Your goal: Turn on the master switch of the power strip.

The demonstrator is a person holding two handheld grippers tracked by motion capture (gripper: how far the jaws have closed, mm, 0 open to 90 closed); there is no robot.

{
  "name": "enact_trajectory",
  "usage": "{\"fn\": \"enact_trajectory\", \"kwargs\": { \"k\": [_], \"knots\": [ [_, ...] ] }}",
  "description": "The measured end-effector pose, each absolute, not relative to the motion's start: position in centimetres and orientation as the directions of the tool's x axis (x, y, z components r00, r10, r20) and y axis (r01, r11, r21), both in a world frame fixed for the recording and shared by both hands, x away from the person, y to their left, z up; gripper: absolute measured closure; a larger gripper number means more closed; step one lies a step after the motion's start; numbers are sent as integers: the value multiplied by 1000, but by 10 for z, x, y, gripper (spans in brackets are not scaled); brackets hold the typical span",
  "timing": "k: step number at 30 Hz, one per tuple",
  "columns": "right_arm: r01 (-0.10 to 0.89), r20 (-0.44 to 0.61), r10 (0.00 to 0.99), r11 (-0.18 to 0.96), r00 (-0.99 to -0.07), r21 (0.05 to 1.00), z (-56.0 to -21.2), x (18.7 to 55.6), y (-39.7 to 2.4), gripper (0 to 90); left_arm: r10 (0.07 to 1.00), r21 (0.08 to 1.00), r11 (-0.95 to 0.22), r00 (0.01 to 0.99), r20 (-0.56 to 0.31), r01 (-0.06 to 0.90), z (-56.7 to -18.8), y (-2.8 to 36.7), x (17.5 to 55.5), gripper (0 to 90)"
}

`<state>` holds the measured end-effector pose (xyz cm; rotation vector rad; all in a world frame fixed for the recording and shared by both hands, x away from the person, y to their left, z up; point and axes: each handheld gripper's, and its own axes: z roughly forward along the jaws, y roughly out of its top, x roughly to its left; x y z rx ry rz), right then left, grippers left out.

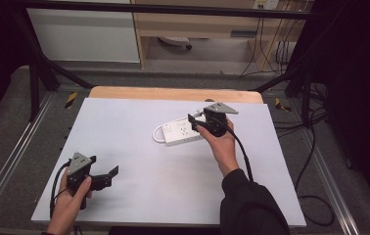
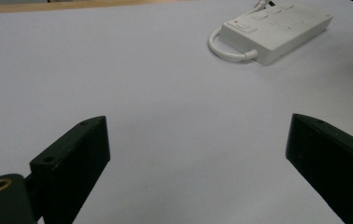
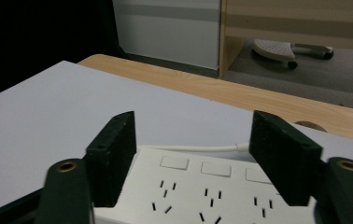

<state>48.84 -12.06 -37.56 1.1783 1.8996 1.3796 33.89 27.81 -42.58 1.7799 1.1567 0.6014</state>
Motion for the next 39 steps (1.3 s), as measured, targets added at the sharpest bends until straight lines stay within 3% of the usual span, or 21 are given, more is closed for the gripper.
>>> {"fn": "enact_trajectory", "kwargs": {
  "k": [8,20,30,39],
  "knots": [
    [346,50,860,151,-509,926,-378,492,-101,549,893,877,-156,444,-72,455,-426,278,339,64],
    [339,23,847,187,-532,922,-387,504,-78,732,892,879,-158,448,-69,449,-426,278,339,65],
    [338,22,845,190,-535,922,-398,513,-70,854,890,880,-165,453,-63,446,-426,278,339,64],
    [356,31,839,196,-543,914,-407,518,-62,899,889,881,-169,454,-57,441,-425,278,339,64]
  ]
}}
